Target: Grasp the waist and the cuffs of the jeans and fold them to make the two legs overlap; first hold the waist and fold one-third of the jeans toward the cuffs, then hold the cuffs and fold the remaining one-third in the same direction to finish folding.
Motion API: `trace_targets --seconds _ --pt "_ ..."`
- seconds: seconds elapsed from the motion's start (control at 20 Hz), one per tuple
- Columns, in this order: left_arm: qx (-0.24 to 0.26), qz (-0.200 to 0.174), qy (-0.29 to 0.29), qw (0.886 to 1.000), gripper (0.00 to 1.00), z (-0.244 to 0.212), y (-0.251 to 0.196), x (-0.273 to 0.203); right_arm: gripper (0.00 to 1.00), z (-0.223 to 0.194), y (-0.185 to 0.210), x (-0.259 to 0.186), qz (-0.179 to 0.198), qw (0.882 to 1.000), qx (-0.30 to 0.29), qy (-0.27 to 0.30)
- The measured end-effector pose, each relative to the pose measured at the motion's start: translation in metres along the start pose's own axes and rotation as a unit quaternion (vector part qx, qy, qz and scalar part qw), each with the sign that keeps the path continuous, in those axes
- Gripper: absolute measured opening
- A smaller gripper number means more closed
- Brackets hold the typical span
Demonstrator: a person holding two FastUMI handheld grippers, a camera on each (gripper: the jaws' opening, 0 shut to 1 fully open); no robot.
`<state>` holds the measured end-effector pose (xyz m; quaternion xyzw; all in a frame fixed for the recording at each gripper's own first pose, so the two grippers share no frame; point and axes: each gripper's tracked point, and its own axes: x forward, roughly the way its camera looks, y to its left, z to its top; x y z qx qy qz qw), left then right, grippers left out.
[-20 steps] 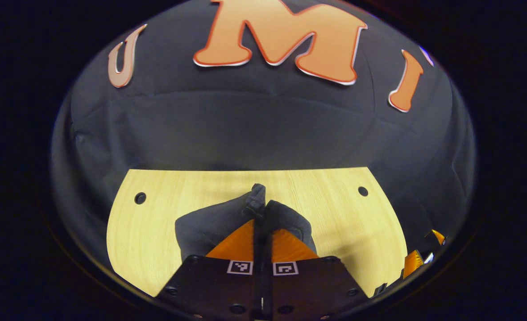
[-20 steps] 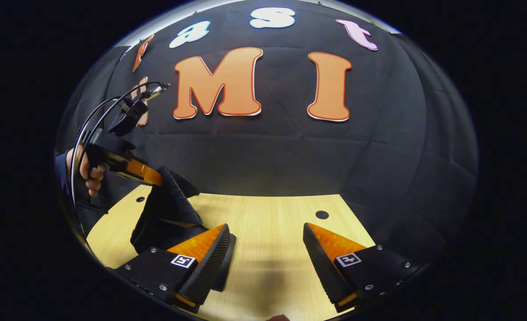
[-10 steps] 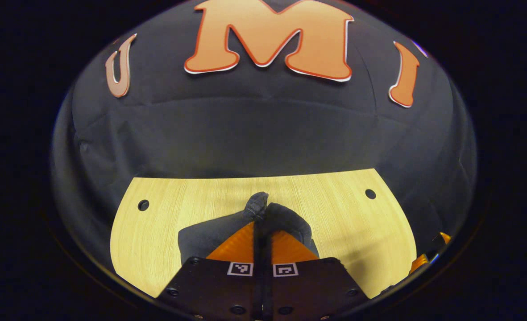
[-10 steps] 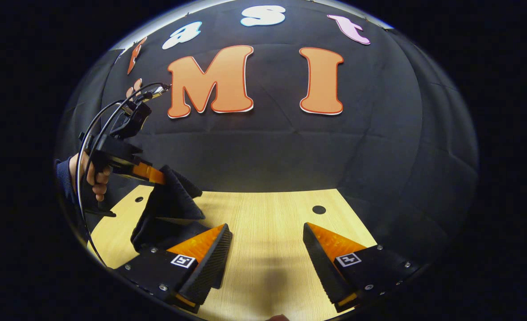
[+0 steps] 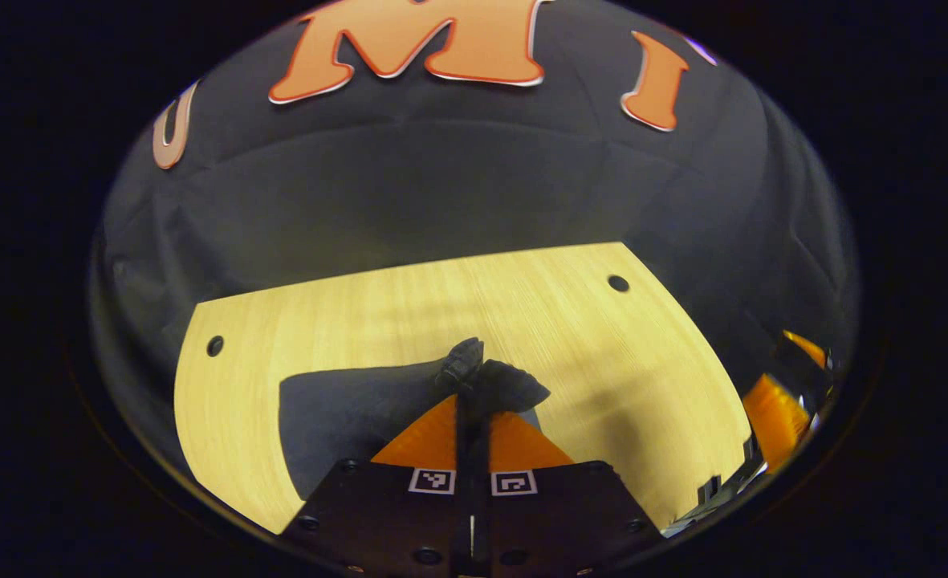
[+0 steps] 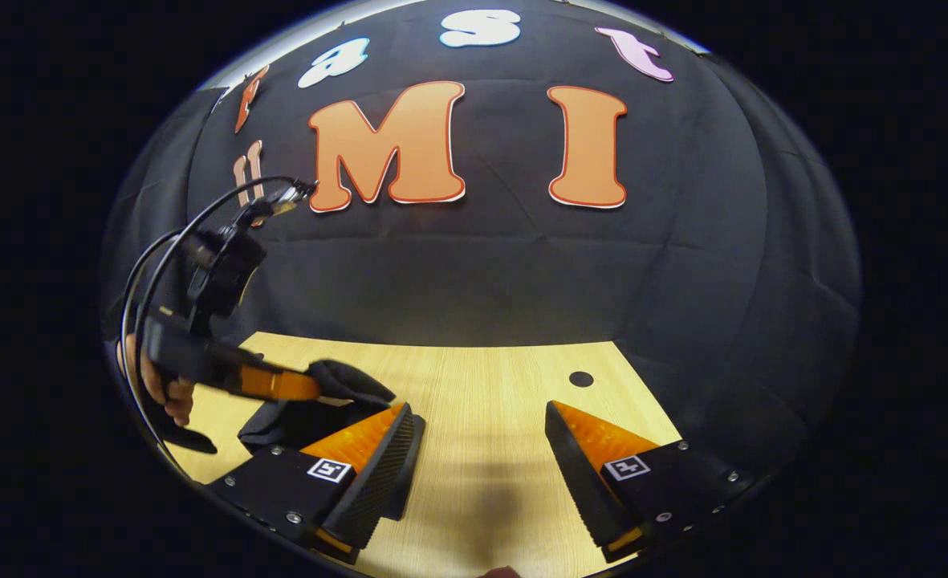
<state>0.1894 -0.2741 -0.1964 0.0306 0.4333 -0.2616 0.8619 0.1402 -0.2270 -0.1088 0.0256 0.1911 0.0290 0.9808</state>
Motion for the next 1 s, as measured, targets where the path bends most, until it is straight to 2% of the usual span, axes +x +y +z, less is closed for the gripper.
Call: trace_targets --seconds 0.15,0.3,0.4,0.5,0.6,0.65,0.75,1.0 --pt "0.01 -0.012 0.014 1.0 0.02 -0.036 -0.009 -0.006 0.98 0.001 0.0 0.0 0.0 1.0 0.001 -0.003" --pt "0.043 -0.015 0.028 0.999 0.03 -0.062 -0.018 -0.008 0.98 0.005 0.002 0.0 0.002 1.0 -0.002 -0.01" --pt "0.055 -0.024 0.036 0.998 0.12 -0.074 -0.028 -0.008 0.98 0.008 0.005 -0.001 0.005 1.0 -0.004 -0.013" --pt "0.053 -0.046 0.052 0.996 0.16 -0.092 -0.038 -0.014 0.99 0.014 0.01 -0.002 0.007 1.0 -0.006 -0.018" --pt "0.031 -0.092 0.047 0.994 0.5 -0.097 -0.06 -0.029 0.99 0.022 0.016 0.0 0.01 1.0 -0.008 -0.024" --pt "0.027 -0.099 0.033 0.994 0.67 -0.094 -0.063 -0.035 0.98 0.024 0.019 -0.001 0.012 1.0 -0.008 -0.027" --pt "0.032 -0.082 -0.012 0.996 1.0 -0.071 -0.052 -0.048 0.98 0.03 0.021 -0.005 0.013 0.999 -0.007 -0.037" --pt "0.029 -0.016 -0.133 0.991 0.96 -0.026 -0.014 -0.093 0.98 0.06 0.031 -0.016 0.003 0.996 -0.019 -0.088"
